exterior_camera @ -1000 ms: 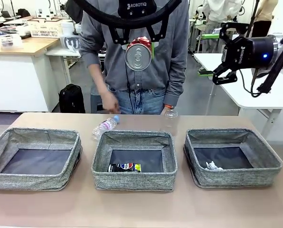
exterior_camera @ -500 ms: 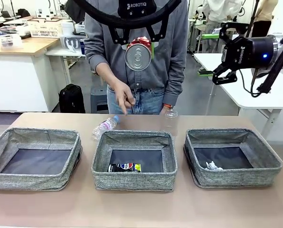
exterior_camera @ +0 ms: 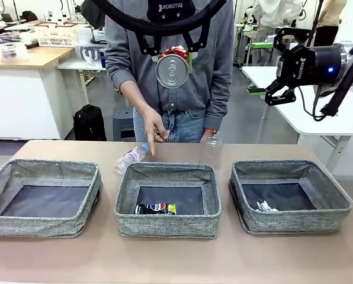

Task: Sort the waste into the appropriate baskets.
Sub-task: Place the picked waste into the Fabric basket indicated by the person.

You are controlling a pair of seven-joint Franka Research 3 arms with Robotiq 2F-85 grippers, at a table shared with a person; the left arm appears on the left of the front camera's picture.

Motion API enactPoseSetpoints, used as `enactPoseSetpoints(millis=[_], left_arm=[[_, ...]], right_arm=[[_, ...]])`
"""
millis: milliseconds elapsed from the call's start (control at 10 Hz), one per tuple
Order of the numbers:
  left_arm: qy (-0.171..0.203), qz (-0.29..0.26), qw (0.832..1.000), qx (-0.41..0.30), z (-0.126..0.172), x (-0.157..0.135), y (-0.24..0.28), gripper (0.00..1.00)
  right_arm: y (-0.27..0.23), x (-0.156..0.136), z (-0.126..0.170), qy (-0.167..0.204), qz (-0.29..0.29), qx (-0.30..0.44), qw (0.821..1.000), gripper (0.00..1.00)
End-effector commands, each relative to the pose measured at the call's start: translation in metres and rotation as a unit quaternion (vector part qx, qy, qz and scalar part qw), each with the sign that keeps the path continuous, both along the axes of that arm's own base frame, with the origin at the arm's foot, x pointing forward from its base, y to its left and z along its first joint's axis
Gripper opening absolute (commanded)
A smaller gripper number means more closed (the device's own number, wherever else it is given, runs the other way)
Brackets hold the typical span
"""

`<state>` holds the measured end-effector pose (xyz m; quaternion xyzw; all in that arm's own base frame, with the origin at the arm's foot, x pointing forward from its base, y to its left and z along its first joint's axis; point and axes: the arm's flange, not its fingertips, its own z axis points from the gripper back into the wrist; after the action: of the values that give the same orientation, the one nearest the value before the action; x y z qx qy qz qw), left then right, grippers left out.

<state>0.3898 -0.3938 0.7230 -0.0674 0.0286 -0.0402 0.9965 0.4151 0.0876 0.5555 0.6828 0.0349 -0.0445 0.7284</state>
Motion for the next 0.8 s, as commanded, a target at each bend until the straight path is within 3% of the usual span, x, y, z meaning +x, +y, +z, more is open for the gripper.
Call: enactPoseSetpoints(millis=[0,500,700], left_arm=[[-0.005,0.002,1.0,-0.001,0.001,-0.003,0.001,0.48],[0.0,0.0,1.0,0.0,0.0,0.0,0.0,0.48],[-0.036,-0.007,0.999,0.014,-0.049,0.01,-0.001,0.48]], right_arm=[[0.0,0.0,0.002,-0.002,0.0,0.005,1.0,1.0],[0.0,0.0,0.002,-0.002,0.0,0.005,1.0,1.0],[0.0,0.0,0.002,-0.002,0.0,0.005,1.0,1.0]])
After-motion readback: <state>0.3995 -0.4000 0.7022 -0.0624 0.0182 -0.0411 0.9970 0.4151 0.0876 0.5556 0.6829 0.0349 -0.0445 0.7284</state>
